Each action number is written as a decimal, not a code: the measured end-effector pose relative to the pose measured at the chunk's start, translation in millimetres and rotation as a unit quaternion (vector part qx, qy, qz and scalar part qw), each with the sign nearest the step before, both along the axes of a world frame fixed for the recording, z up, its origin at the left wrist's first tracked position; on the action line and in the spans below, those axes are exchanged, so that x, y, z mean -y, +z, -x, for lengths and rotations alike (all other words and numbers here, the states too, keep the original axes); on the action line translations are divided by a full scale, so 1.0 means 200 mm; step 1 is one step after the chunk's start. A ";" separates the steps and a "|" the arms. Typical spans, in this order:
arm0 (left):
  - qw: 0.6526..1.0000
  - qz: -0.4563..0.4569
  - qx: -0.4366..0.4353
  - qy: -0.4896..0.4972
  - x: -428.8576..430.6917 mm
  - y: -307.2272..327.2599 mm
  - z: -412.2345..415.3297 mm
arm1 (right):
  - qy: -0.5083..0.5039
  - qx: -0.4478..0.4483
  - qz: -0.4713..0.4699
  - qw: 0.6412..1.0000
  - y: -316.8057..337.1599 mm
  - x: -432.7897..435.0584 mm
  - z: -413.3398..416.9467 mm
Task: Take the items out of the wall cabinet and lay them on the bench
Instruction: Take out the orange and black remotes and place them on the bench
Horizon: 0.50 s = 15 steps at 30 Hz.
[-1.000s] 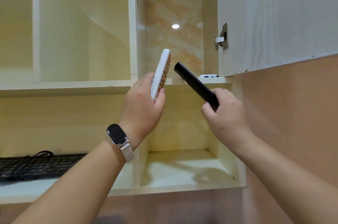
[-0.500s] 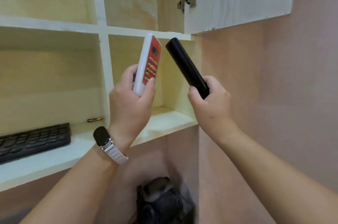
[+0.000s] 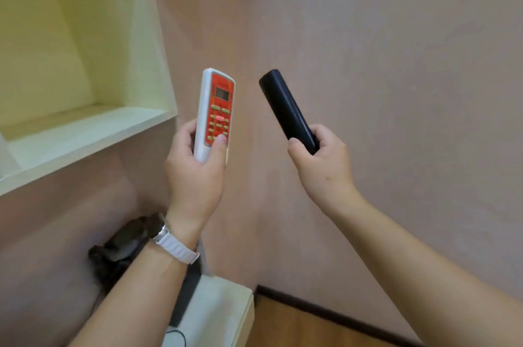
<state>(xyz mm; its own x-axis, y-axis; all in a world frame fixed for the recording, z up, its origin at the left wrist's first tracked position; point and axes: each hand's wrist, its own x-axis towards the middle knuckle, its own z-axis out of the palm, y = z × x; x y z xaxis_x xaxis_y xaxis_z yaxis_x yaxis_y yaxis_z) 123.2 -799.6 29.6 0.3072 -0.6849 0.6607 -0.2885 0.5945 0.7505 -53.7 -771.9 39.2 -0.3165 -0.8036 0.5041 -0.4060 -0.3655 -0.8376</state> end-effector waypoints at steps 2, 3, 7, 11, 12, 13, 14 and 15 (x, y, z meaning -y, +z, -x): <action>0.999 -0.020 -0.006 -0.046 -0.06 -0.07 0.11 | -0.034 0.015 -0.018 0.999 -0.07 -0.11 0.10; 0.997 -0.033 -0.006 -0.069 -0.10 -0.10 0.17 | -0.049 0.022 -0.026 0.998 -0.10 -0.16 0.15; 0.986 -0.075 -0.005 -0.149 -0.28 -0.22 0.38 | -0.100 0.046 -0.054 0.992 -0.23 -0.43 0.34; 0.967 -0.122 -0.004 -0.222 -0.51 -0.29 0.62 | -0.145 0.058 -0.062 0.986 -0.31 -0.77 0.53; 0.961 -0.133 0.003 -0.243 -0.59 -0.31 0.69 | -0.157 0.063 -0.062 0.984 -0.33 -0.87 0.58; 0.954 -0.140 0.006 -0.264 -0.68 -0.32 0.76 | -0.168 0.067 -0.062 0.982 -0.35 -0.99 0.62; 0.946 -0.149 0.010 -0.287 -0.78 -0.34 0.83 | -0.179 0.070 -0.064 0.979 -0.38 -1.11 0.67; 0.937 -0.161 0.015 -0.309 -0.88 -0.36 0.89 | -0.192 0.072 -0.068 0.976 -0.40 -1.23 0.72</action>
